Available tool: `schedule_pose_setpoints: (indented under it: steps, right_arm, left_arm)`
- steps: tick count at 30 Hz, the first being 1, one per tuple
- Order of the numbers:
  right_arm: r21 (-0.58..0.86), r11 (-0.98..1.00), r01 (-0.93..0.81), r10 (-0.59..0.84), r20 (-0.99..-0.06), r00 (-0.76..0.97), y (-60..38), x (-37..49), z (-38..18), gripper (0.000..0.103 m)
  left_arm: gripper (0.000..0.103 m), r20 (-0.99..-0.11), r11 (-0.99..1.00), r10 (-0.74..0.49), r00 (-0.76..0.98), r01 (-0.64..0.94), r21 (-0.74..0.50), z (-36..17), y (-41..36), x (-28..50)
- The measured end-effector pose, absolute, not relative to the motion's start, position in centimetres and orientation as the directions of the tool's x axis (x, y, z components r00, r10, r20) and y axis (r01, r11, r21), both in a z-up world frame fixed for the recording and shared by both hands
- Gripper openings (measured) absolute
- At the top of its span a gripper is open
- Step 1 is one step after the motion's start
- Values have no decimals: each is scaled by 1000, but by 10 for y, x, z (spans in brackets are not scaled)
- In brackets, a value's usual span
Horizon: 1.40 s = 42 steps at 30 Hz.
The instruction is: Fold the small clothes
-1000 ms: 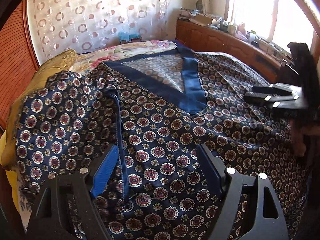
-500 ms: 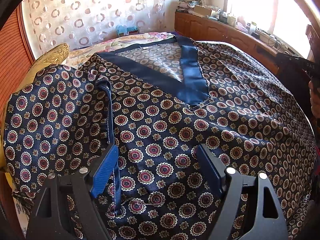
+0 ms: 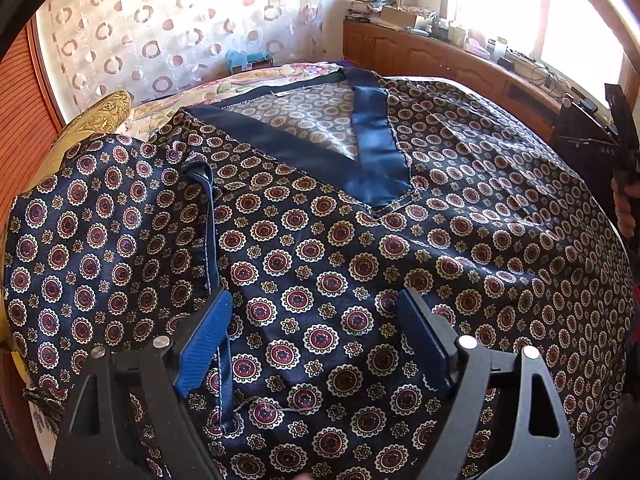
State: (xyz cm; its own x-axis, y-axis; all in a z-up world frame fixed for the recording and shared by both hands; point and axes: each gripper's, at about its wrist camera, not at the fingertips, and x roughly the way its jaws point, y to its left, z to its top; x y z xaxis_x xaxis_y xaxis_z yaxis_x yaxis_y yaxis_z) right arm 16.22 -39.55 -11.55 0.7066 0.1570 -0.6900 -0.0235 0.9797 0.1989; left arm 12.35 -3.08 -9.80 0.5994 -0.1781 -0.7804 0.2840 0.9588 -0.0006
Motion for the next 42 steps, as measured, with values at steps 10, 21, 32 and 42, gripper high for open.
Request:
schedule_pose_setpoints:
  steps: [10,21,32,42]
  right_arm:
    - [269,962,-41,229,-721,654,-426,154,-124,36]
    - [77,995,-62,97,-668,738,-403,140,-90,2]
    - [-4,943,-332,278,-540,795,-296,119,-29,2]
    - [58,938,-342,307,-595,743,-297,114,-67,48]
  left_arm:
    - [85,-780,961,-174,601,276,-2,-98,-31,123]
    - [85,-695,971,-195,692,238,-34,-66,-21,100]
    - [85,-592,969,-228,773,240,-60,-33,-29,64]
    - [85,-563,961,-272,780,246,-123,-35,-28,53]
